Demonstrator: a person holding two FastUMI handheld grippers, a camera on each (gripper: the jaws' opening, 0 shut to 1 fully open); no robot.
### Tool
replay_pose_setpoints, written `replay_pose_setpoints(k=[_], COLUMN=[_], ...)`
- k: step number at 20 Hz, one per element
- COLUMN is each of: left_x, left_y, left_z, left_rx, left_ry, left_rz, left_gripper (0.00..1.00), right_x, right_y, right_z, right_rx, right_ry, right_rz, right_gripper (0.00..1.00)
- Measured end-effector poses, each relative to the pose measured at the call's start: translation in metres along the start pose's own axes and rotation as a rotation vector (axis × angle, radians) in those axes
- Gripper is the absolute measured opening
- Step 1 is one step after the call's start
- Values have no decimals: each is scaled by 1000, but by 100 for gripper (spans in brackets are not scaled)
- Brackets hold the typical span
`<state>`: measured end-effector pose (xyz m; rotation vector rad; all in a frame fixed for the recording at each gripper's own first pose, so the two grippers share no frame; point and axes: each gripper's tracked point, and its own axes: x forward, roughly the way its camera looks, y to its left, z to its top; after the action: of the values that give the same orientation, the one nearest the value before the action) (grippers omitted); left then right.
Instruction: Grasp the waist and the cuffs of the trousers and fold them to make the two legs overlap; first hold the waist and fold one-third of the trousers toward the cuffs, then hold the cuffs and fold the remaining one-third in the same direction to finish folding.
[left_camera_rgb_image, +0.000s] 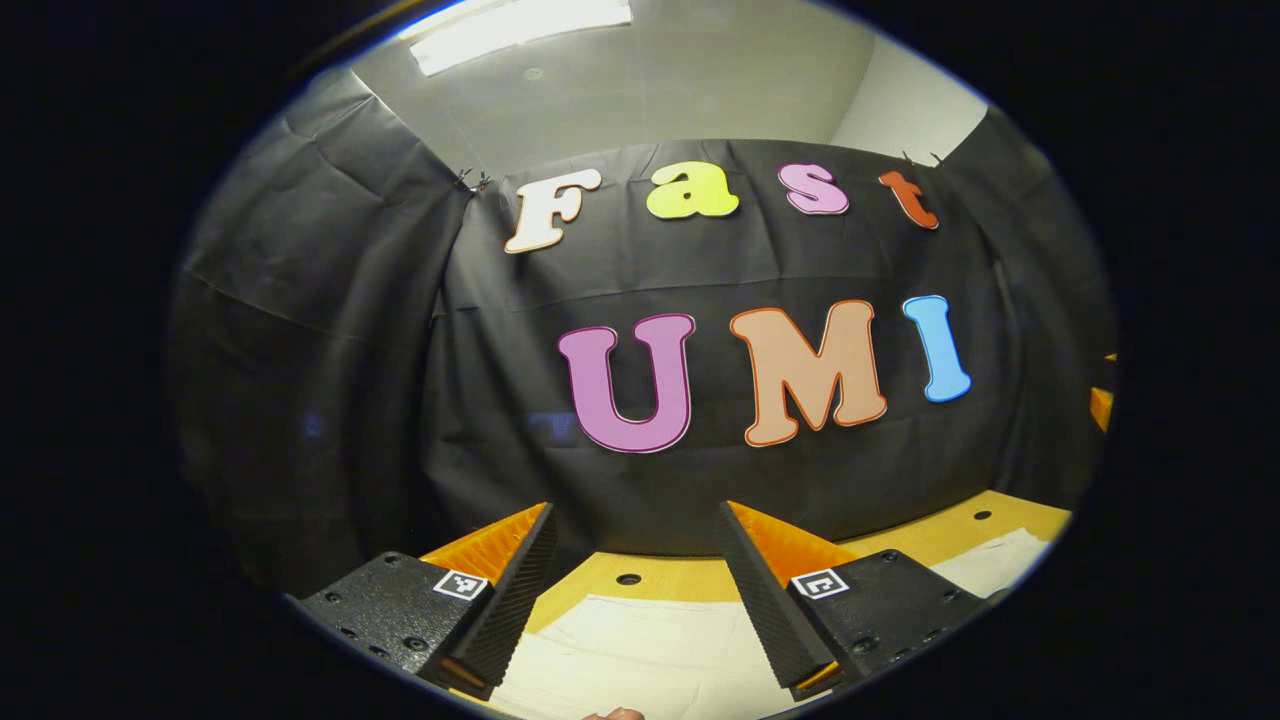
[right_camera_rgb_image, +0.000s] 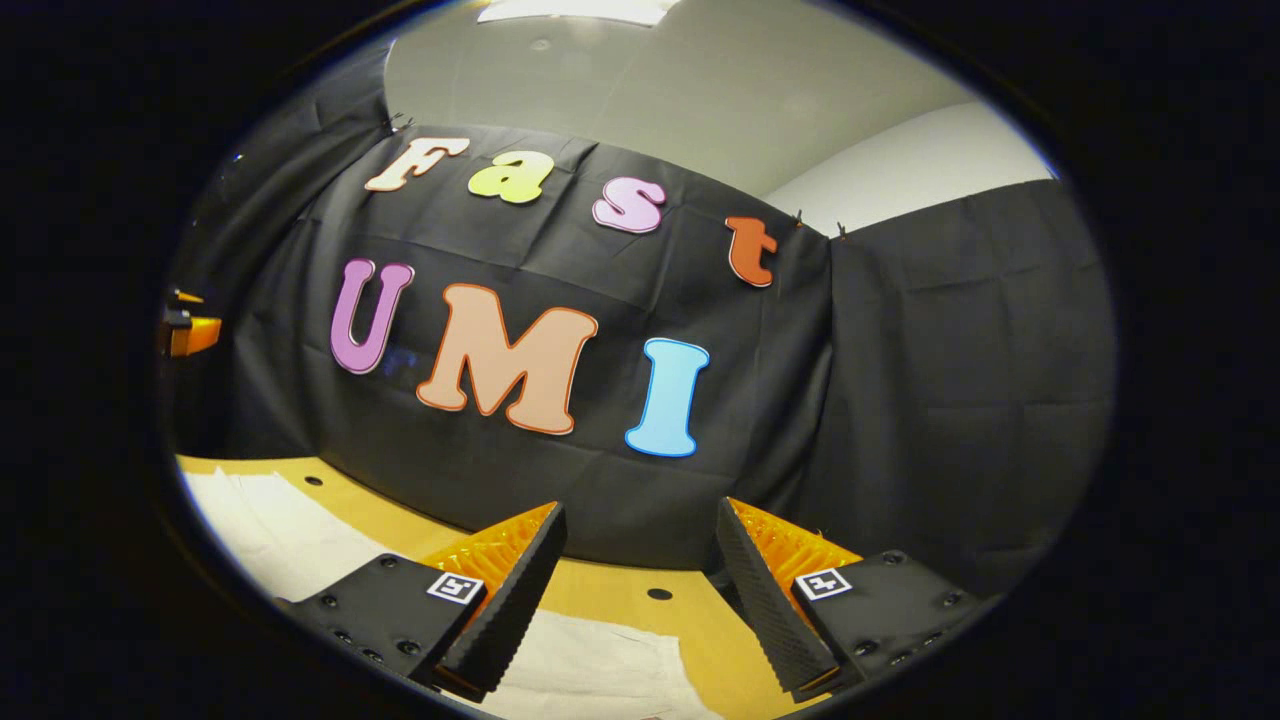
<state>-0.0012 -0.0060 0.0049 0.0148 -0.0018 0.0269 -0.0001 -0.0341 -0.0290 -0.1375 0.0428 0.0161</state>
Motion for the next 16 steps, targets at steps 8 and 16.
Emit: replay_pose_setpoints(k=[8,16], left_x=[3,3], left_y=[-8,-17], left_z=[-5,-17], left_rx=[-4,-4], left_ry=[11,37], left_rz=[10,25], left_gripper=[94,94], right_x=[-11,-44], right_y=[-18,-18], right_z=[-50,-124], right_rx=[-230,-496], right_ry=[73,180], right_rz=[79,261], right_gripper=[98,97])
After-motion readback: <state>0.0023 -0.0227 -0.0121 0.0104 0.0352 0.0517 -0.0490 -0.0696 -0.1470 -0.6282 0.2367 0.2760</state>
